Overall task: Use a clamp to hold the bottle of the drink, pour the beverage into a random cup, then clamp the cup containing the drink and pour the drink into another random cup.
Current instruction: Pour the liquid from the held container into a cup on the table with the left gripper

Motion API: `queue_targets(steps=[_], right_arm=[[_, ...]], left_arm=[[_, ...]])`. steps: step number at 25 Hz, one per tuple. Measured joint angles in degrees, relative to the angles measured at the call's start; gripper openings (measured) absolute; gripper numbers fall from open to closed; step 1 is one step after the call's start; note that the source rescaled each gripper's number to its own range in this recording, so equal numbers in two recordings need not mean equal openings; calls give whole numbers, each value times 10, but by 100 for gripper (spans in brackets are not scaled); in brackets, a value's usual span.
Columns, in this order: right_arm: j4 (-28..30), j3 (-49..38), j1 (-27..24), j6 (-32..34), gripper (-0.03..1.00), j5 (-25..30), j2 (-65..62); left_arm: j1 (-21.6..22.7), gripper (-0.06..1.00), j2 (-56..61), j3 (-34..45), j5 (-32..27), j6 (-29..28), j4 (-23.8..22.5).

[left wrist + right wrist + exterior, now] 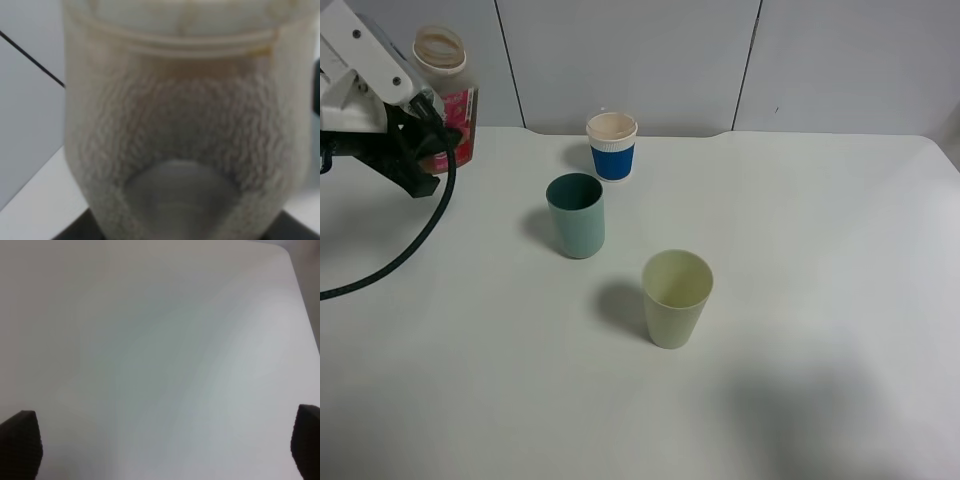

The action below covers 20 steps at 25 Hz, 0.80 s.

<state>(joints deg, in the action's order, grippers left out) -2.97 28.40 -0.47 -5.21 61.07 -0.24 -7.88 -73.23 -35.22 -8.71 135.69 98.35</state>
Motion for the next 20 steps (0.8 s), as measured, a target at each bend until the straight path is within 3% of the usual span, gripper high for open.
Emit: queue_targets(steps=[7,20], right_arm=[[0,0,0,0,100,0,0],[0,0,0,0,100,0,0]], left_arm=[[-112,2,61,34,131,-50,2],[-389,2,69,36,432,-169,11]])
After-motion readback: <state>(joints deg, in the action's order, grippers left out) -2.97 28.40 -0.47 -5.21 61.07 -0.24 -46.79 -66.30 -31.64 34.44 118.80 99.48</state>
